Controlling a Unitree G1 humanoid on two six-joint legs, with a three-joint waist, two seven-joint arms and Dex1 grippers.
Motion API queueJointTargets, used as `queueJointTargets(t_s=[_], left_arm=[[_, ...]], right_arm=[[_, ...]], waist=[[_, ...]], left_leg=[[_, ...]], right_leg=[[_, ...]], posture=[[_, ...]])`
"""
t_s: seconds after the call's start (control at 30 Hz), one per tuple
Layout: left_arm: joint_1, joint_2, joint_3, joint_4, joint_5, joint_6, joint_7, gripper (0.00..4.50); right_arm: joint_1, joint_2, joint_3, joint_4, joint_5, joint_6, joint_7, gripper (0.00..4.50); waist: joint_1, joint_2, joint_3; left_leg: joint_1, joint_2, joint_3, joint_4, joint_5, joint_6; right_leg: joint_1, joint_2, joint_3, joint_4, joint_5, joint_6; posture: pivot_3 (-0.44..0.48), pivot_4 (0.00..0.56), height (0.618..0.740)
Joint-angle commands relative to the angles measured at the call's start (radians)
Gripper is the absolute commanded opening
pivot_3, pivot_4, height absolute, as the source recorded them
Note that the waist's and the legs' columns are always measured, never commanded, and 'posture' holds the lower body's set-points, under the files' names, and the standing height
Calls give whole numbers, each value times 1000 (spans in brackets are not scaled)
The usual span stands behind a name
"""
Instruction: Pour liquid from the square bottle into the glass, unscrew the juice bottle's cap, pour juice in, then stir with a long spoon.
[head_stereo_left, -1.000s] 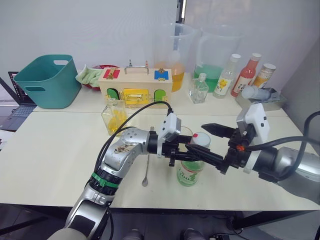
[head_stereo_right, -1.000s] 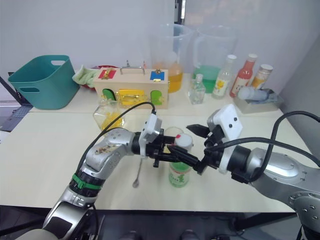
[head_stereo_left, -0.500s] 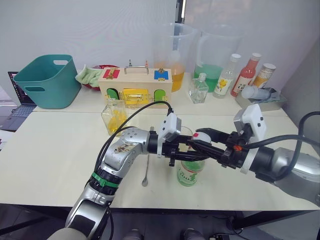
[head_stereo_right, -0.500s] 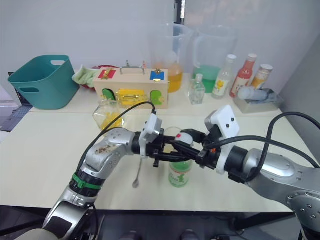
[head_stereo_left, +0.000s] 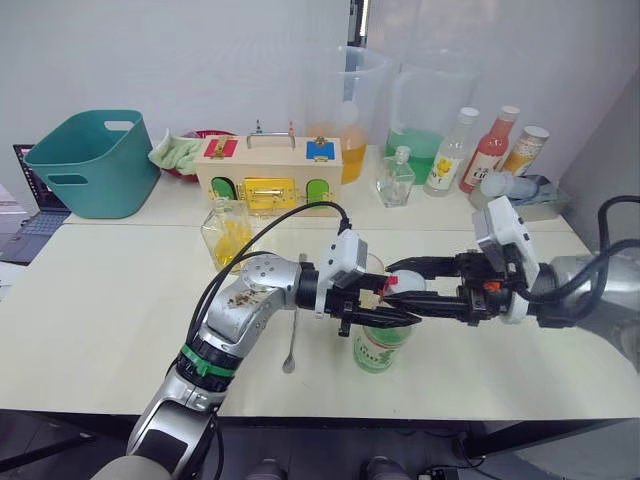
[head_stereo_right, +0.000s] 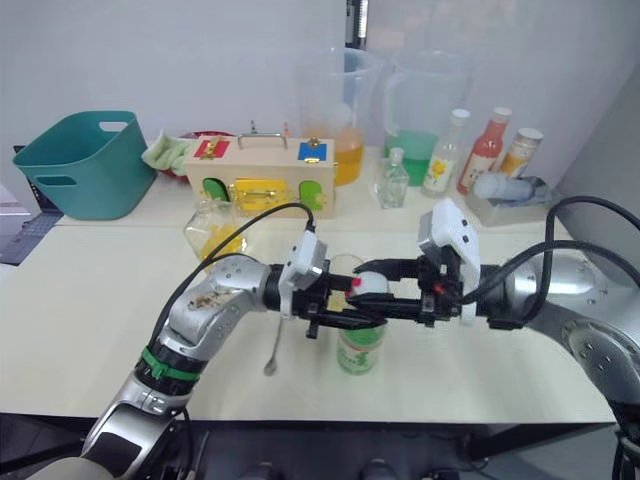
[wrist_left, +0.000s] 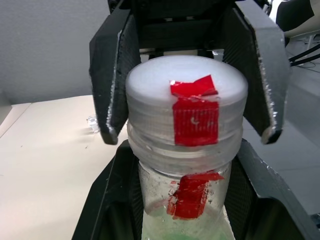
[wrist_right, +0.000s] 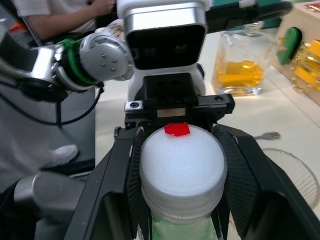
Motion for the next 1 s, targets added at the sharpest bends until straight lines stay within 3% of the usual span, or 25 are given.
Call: queueJointTargets(t_s=[0.03,0.2,0.37,0.77,1.0], left_arm=[[7,29,41,-32,-7,19,26,1531],[10,37,44,-46,-10,33,38,1531],[9,38,41,-47,-13,32,44,1531],[-2,22,23,-26,-13,16,46,1531],[4,22,18,-29,-14,14,41,1531]], right_arm=[[-65,13,89,138,-153,-103,231,1684],[-134,63,128,214,-229,-171,359,1684],[-179,96,121,225,-242,-146,374,1683],[-212,132,-66,93,-14,95,229,1590],[-158,128,-121,61,-14,112,177,1590]], waist=[[-5,0,0],[-9,0,0],[-9,0,0],[-9,0,0],[-9,0,0]], left_leg=[[0,0,0,0,0,0],[0,1,0,0,0,0],[1,1,0,0,0,0],[-1,0,-1,0,0,0],[-1,0,0,0,0,0]], right_leg=[[0,0,0,0,0,0],[0,0,0,0,0,0],[0,0,0,1,0,0],[-2,0,0,1,0,0],[-2,0,0,1,0,0]], posture=[[0,150,740],[0,150,740],[0,150,740],[0,150,740],[0,150,740]])
